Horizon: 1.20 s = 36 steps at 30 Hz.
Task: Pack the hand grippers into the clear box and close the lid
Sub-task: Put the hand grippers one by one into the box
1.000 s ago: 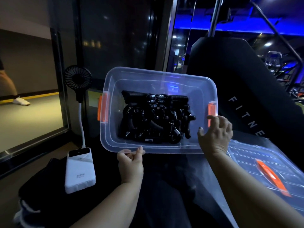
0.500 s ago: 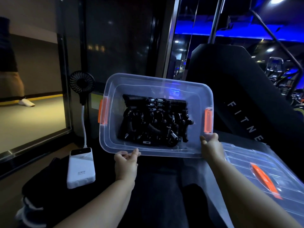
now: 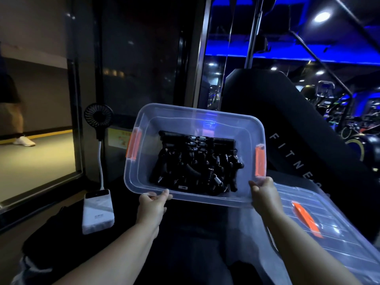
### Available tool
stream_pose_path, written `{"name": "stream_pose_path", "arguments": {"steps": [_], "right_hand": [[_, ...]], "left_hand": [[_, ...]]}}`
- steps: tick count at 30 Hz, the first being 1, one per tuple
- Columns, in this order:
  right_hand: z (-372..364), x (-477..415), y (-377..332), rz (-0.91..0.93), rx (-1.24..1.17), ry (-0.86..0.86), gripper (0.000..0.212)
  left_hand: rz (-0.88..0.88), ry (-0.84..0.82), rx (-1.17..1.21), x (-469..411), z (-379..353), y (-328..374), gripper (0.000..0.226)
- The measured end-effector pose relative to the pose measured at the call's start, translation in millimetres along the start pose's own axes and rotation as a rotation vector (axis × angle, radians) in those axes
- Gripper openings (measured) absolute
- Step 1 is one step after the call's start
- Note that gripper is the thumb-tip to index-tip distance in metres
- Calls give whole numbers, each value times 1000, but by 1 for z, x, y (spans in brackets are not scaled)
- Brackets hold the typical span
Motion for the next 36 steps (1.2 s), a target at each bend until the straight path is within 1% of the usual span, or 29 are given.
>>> {"name": "stream_pose_path", "arguments": {"steps": [3,6,7,9,10,11,13,15,16,18,20,22,23,25,28,30,31,32,33,35,36], "right_hand": [[19,11,1,-1,-39,6,14],[37,22,4,-4,-30,10,16],[41,23,8,-9,-32,2,18],[49,31,10,-19,-1,8,19],[54,36,12,-24,16,17,18],[59,42,10,-21,15,23,18],[65,45,14,-6,-6,28,18],[70,47,19,-1,9,31,21],[72,47,20,0,4,32,21],[73,47,23,-14,-9,32,21],[73,46,23,-18,20,29,22],[73,44,22,-13,67,23,25],[74,42,22,-11,95,20,26],[75,38,21,-10,146,7,30],[74,30,22,-18,182,-36,36],[77,30,18,-17,201,-49,43],[80,31,14,-20,218,-31,47],[87,32,9,-20,258,23,50],[97,32,1,-16,305,112,53],[114,28,-17,49,343,291,61],[118,23,-26,102,340,331,62]], "left_hand": [[16,-46,29,9,-4,2,22],[58,-41,43,17,-5,2,36],[75,-9,51,18,-2,4,43],[96,133,59,16,14,10,57],[87,215,27,16,24,18,65],[38,279,-22,13,33,28,70],[-127,337,-165,7,46,59,68],[-271,271,-348,-1,44,87,63],[-317,233,-439,-6,41,97,62],[-351,177,-591,-15,34,107,65],[-401,184,-712,-21,29,113,66],[-464,212,-765,-23,25,121,63],[-478,197,-768,-25,23,124,60],[-485,158,-766,-32,17,128,51],[-491,151,-737,-41,13,129,37],[-505,158,-738,-44,14,127,35],[-514,158,-738,-45,14,126,36],[-522,158,-737,-46,15,125,36],[-527,154,-735,-48,15,124,35],[-529,142,-731,-50,16,123,34],[-529,137,-732,-50,16,123,34]]}}
Point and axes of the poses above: each hand's wrist, its own x-axis away from the middle knuckle, its own z-axis out of the back of the hand, y = z × x, the point moved 6 cm from there along -x, towards the middle knuckle
